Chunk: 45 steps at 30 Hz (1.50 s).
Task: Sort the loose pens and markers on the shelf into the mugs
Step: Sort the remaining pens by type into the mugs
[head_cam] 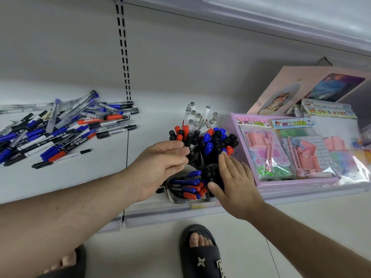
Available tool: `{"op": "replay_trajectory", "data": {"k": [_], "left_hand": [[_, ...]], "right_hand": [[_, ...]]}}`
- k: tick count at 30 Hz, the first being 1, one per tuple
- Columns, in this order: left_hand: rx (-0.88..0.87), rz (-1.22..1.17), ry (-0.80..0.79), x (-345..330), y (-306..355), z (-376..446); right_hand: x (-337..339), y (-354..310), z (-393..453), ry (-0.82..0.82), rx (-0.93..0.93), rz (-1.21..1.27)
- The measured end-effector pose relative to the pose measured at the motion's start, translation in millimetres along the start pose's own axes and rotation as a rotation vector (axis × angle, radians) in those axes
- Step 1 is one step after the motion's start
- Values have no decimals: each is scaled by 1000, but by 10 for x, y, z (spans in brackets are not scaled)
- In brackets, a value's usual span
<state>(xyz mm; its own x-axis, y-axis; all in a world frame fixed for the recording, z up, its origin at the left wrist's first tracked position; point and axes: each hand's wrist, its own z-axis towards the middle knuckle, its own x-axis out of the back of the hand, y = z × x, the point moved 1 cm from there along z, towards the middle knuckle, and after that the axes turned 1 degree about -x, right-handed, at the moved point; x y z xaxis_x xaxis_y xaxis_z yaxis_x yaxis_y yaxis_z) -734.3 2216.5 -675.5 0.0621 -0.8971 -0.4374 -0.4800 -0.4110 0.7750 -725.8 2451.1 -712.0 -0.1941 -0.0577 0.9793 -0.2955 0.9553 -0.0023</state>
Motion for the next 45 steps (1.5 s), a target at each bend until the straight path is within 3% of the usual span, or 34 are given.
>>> {"op": "replay_trajectory", "data": {"k": [5,17,23,26,34,41,45], "left_hand": [[3,27,-9,16,15,-12],[20,189,-44,139,13,-143],[32,326,-54,378,5,-326],[14,330,-62,395,64,-398],[-78,391,-48,541,339,-546],[-141,399,97,1069,585,-720],[-125,358,176,1484,603,-856]], "right_hand": [[72,-34,24,-102,-40,-47],[117,-51,49,-102,-69,80],[497,153,-133,186,-241,484],[631,141,-193,186,-291,485],[1005,-637,8,164,101,282],[1187,-1514,434,63,431,63],[1126,-1943,735,-1,508,-38]]}}
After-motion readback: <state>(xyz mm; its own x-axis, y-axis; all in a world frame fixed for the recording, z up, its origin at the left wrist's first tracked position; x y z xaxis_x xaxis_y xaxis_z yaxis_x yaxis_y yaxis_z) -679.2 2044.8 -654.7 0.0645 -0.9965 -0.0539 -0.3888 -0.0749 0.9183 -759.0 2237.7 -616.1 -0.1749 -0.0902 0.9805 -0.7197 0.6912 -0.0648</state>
